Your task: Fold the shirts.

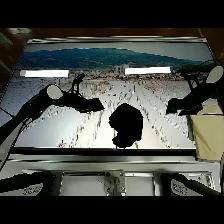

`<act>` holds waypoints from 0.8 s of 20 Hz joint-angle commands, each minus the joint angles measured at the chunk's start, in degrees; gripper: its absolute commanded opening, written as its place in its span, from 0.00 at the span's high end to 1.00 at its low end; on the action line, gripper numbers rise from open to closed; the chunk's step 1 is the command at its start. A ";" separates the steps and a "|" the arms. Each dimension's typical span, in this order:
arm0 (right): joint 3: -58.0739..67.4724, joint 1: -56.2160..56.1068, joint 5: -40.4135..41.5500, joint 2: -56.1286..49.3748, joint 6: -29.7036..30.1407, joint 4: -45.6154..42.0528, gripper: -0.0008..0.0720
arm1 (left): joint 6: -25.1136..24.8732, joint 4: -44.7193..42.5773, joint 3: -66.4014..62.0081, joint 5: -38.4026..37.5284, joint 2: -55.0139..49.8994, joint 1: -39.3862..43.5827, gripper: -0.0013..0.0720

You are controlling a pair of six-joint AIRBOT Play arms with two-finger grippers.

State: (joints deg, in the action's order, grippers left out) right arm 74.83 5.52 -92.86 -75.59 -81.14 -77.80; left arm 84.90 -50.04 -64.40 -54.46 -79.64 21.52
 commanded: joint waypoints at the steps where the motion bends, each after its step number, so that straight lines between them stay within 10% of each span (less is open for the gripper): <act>1: -3.76 0.02 1.05 -5.16 1.55 10.36 0.05 | -1.49 5.11 5.51 -1.64 -1.66 -2.25 0.07; 12: -17.77 -0.92 10.95 -6.86 4.37 23.91 0.05 | -12.44 30.32 3.76 10.99 -16.28 4.68 0.08; 13: -18.86 -1.70 12.31 -6.86 4.42 23.98 0.05 | -12.44 30.84 3.02 10.97 -17.11 4.85 0.19; 15: -20.70 -4.04 14.71 -6.86 4.70 24.00 0.05 | -12.57 31.01 2.14 10.97 -17.70 4.94 0.86; 16: -21.51 -5.57 15.91 -6.86 4.96 24.11 0.05 | -13.84 31.04 1.81 10.95 -17.59 4.92 0.90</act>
State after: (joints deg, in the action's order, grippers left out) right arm 55.94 2.70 -80.73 -82.46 -76.97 -54.92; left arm 73.01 -21.50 -61.41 -44.25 -96.05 26.13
